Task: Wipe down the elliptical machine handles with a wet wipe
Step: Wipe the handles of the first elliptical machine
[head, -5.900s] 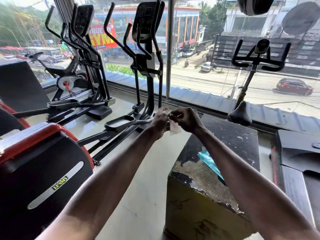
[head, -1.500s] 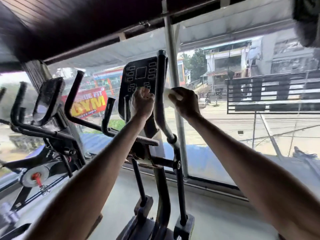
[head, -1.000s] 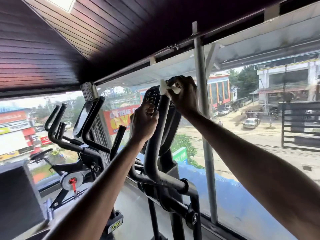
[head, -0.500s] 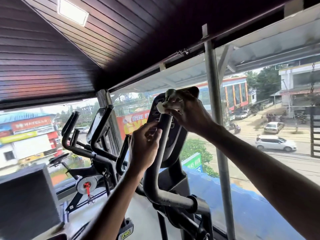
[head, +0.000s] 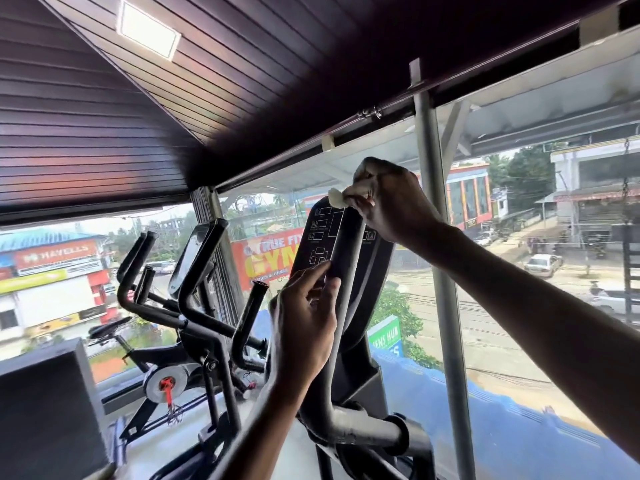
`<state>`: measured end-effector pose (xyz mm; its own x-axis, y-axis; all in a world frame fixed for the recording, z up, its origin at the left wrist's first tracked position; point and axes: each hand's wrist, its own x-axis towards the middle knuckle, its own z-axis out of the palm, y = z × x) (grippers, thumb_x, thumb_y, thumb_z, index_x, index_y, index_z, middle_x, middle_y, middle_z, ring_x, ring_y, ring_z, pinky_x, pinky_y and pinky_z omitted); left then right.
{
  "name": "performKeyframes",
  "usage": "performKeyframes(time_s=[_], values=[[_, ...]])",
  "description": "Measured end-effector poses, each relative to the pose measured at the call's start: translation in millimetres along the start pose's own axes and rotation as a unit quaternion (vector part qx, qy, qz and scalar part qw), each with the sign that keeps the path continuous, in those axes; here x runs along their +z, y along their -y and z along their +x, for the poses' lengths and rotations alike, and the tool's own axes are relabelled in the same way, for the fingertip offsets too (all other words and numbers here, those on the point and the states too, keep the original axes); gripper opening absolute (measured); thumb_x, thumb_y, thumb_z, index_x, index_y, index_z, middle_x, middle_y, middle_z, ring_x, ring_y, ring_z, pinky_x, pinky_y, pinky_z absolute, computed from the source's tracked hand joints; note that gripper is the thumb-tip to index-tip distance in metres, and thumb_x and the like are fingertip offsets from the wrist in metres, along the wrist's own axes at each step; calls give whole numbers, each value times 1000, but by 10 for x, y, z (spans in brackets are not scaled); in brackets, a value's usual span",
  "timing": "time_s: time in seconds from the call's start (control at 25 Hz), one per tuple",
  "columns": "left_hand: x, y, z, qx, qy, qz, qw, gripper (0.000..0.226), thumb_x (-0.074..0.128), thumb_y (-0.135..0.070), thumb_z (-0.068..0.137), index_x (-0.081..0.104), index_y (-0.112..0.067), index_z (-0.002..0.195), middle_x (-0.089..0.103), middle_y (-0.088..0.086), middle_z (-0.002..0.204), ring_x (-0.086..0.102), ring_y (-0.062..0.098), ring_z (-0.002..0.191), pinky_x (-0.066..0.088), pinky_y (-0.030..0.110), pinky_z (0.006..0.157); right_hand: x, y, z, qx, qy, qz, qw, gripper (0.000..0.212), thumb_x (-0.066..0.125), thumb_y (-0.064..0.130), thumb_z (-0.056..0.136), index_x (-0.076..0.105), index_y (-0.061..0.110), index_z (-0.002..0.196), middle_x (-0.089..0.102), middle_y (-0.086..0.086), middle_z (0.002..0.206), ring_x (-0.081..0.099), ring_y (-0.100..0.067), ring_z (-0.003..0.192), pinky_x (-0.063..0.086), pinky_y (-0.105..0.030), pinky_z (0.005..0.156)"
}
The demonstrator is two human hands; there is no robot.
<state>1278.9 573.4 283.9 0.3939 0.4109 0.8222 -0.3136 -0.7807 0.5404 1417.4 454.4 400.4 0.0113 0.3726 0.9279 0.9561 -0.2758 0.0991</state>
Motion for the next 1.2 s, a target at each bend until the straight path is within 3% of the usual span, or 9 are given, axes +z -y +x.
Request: performKeyframes(time_s=[0.12,0.28,0.48,0.72,0.96,1.12,1.2], values=[[-7,14,-30,1,-13,2,1000,37,60,-39,88,72,-26,120,74,-12,112,72,2,94,60,33,81,15,-4,28,-14,28,-6,1000,16,76,11,84,80,18,98,65,3,95,57,-9,71,55,-33,69],[7,59,-33,0,-26,-32,999,31,62,-39,87,73,-30,114,74,-14,104,72,1,88,61,33,76,8,-41,72,-4,-1,-25,1000,13,77,11,83,80,15,95,65,4,93,59,-10,69,48,-22,67],[35,111,-40,9,-24,-59,998,31,57,-44,86,63,-41,116,74,-14,99,73,8,87,61,38,77,-19,-47,55,10,-25,-33,999,9,78,13,84,80,15,93,65,0,92,61,-12,69,43,-19,63],[15,118,-43,5,-11,-71,997,35,55,-41,83,69,-31,114,70,-14,103,72,9,88,60,39,81,-66,-3,68,16,21,-46,999,17,80,17,84,79,16,101,66,1,95,64,-14,68,46,-22,65],[-132,155,-198,-21,10,-104,994,33,59,-37,85,72,-25,113,70,-10,108,71,5,87,62,39,77,-129,221,-1,-5,127,-17,992,18,77,15,85,79,13,103,69,1,97,67,-14,81,59,-36,79],[-211,164,-390,-20,8,-111,994,34,56,-39,86,71,-28,116,69,-15,113,68,-1,96,61,38,81,-115,463,-233,-56,207,9,977,16,78,21,84,80,18,100,66,6,93,63,-11,88,54,-35,80],[-232,159,-444,-9,2,-94,996,38,53,-40,86,70,-29,118,67,-19,116,67,-1,101,59,38,86,-117,503,-241,-66,205,10,977,16,77,22,85,80,17,100,65,4,92,62,-12,87,54,-36,77]])
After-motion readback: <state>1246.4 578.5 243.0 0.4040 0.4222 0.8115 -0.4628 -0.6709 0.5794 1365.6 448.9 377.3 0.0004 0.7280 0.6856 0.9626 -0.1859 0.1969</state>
